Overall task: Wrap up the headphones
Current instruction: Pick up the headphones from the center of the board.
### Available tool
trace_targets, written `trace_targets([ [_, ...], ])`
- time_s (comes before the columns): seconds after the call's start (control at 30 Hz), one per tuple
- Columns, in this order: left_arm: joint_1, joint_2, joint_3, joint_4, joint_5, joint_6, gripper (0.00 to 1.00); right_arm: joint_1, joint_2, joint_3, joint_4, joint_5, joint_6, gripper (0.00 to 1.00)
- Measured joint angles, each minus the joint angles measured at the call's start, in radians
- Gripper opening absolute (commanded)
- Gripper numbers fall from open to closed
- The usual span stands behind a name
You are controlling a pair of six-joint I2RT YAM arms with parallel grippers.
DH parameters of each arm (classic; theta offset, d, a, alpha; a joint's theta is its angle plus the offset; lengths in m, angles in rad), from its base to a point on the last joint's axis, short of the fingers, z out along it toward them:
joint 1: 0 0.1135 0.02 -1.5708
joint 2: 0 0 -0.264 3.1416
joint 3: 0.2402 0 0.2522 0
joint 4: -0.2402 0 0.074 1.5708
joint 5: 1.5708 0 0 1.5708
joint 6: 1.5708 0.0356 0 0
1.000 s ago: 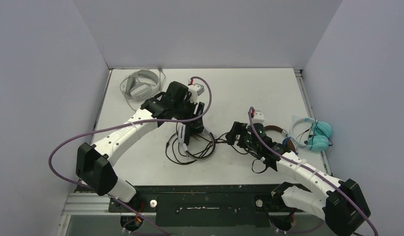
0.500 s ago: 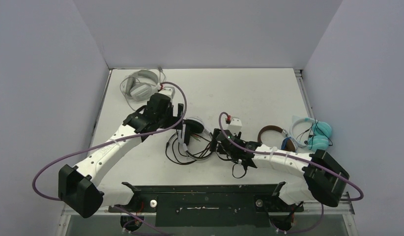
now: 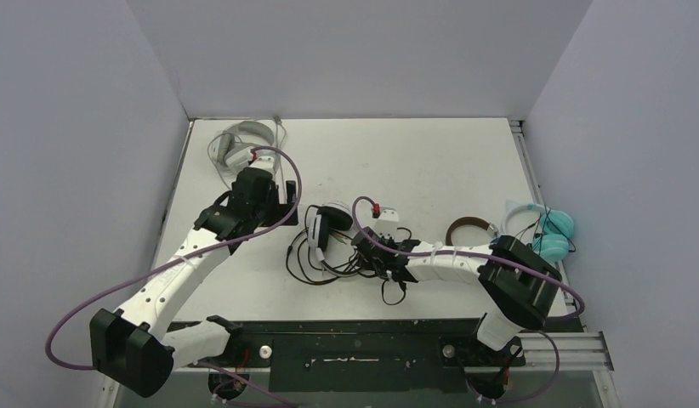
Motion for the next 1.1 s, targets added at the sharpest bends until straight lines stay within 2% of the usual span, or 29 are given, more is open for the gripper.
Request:
trace_targets([
  [0.1, 0.004, -0.015, -0.001, 0.001, 0.000, 0.008, 0.97, -0.002, 0.012, 0.015, -0.022, -0.001, -0.002, 0.11],
  [0.2, 0.007, -0.016, -0.003, 0.006, 0.011, 0.021, 0.96, -0.024, 0.012, 0.035, -0.042, -0.005, -0.012, 0.04],
  [0.3, 0.008, -0.020, -0.023, 0.027, 0.055, 0.030, 0.96, -0.053, 0.010, 0.066, -0.072, -0.023, -0.070, 0.04],
  [0.5, 0.006, -0.035, -0.088, 0.083, 0.187, 0.042, 0.97, -0.095, -0.063, 0.110, -0.138, -0.094, -0.303, 0.08],
  [0.67, -0.039, -0.039, -0.122, 0.163, 0.275, 0.055, 0.97, -0.108, -0.115, 0.144, -0.209, -0.126, -0.457, 0.08],
  [0.9, -0.146, -0.053, -0.188, 0.272, 0.321, 0.208, 0.97, -0.108, -0.139, 0.164, -0.267, -0.189, -0.630, 0.09],
  [1.1, -0.157, -0.042, -0.192, 0.320, 0.396, 0.297, 0.97, -0.108, -0.180, 0.164, -0.280, -0.262, -0.712, 0.09],
])
